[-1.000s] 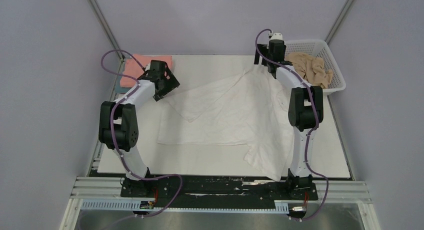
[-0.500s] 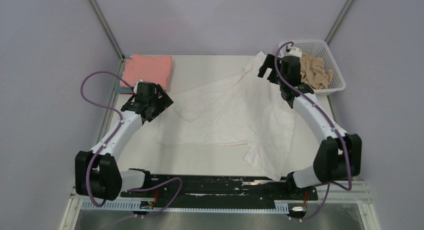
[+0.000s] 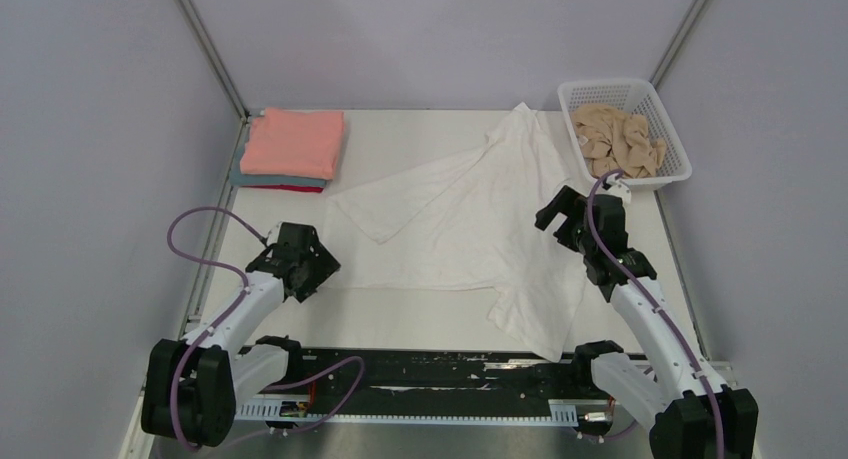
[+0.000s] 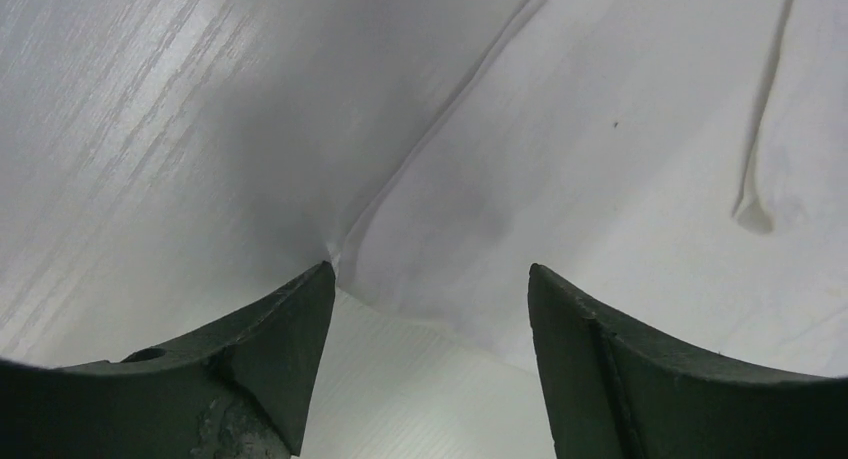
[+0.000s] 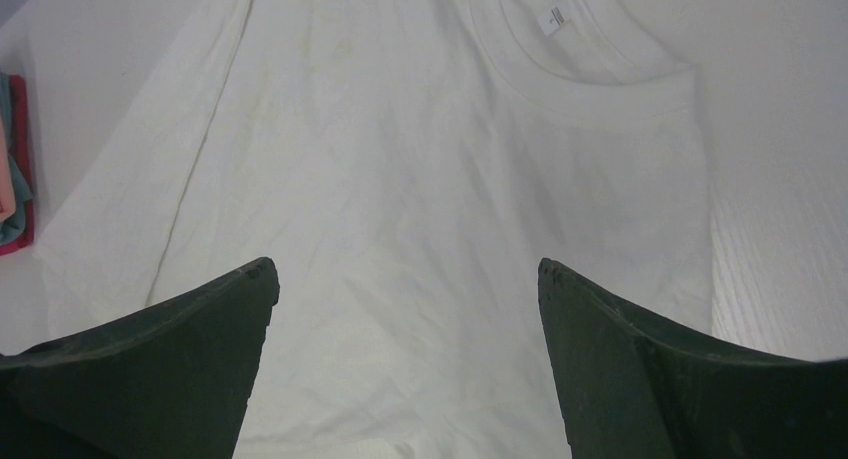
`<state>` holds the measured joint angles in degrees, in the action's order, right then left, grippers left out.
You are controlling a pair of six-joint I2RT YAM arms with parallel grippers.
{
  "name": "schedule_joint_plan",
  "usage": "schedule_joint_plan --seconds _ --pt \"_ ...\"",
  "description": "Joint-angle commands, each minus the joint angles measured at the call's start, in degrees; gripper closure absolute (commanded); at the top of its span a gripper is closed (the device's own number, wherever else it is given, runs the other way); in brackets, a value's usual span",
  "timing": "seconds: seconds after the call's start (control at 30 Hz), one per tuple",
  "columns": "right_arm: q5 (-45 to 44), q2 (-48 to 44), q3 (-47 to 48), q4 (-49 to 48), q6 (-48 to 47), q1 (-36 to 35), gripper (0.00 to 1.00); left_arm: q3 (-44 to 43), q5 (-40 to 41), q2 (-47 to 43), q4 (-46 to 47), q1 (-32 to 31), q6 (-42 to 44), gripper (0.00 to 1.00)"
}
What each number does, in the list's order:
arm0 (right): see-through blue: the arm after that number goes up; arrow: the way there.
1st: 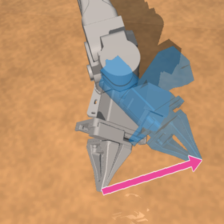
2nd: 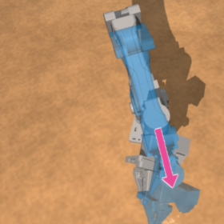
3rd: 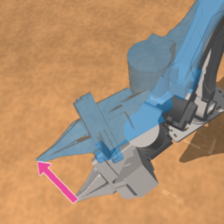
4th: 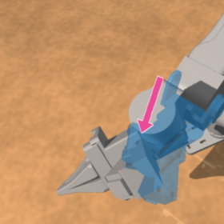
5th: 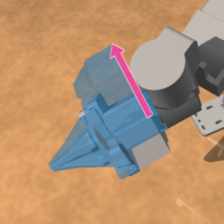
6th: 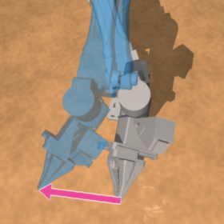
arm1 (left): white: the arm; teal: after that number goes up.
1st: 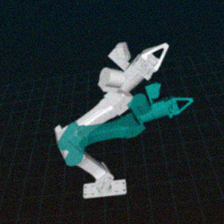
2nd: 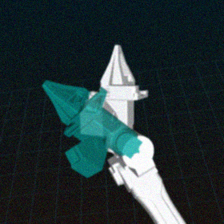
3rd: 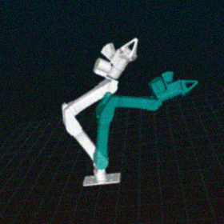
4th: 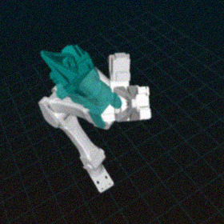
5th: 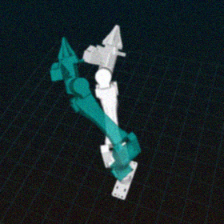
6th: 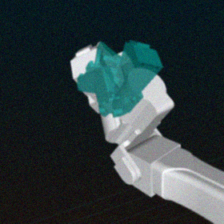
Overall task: Fold and stack the t-shirts
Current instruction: Flatten out the tshirt
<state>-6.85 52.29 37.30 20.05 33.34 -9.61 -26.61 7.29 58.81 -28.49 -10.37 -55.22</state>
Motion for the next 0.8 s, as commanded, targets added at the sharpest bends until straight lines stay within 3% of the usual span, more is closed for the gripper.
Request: schedule_joint_plan --seconds 0.0,0.1,0.13,0.2,0.3,0.43,0.67,0.77 --pt "0.6 0.1 1.6 7.7 2.2 -1.0 0.0 0.3 -1.8 5.1 5.9 -0.1 -1.4 0.29" --pt "-1.0 1.4 2.7 12.4 3.1 -2.8 0.0 1.1 -2.7 7.5 7.5 -0.2 -1.4 0.52" --pt "-1.4 1.8 2.9 13.8 3.5 -3.5 0.0 1.4 -3.1 7.8 8.6 -0.1 -1.3 0.7" --pt "-1.8 2.9 3.6 17.7 4.1 -5.1 0.0 1.7 -4.6 8.6 9.8 -0.1 -1.0 0.97" --pt "-2.4 5.1 5.2 25.1 5.7 -10.0 0.01 1.6 -4.6 9.0 10.6 -0.1 0.5 1.0" --pt "-1.7 9.7 3.2 30.8 7.8 -16.0 0.1 0.0 -1.6 8.9 8.1 -0.2 1.2 1.0" --pt "-1.2 11.8 2.2 42.2 18.6 -24.2 0.15 0.8 -0.8 4.5 8.4 -0.2 2.3 1.0" --pt "-0.1 11.9 -0.4 42.0 20.7 -26.0 0.25 2.4 -0.8 1.8 9.7 -0.2 2.7 1.0"
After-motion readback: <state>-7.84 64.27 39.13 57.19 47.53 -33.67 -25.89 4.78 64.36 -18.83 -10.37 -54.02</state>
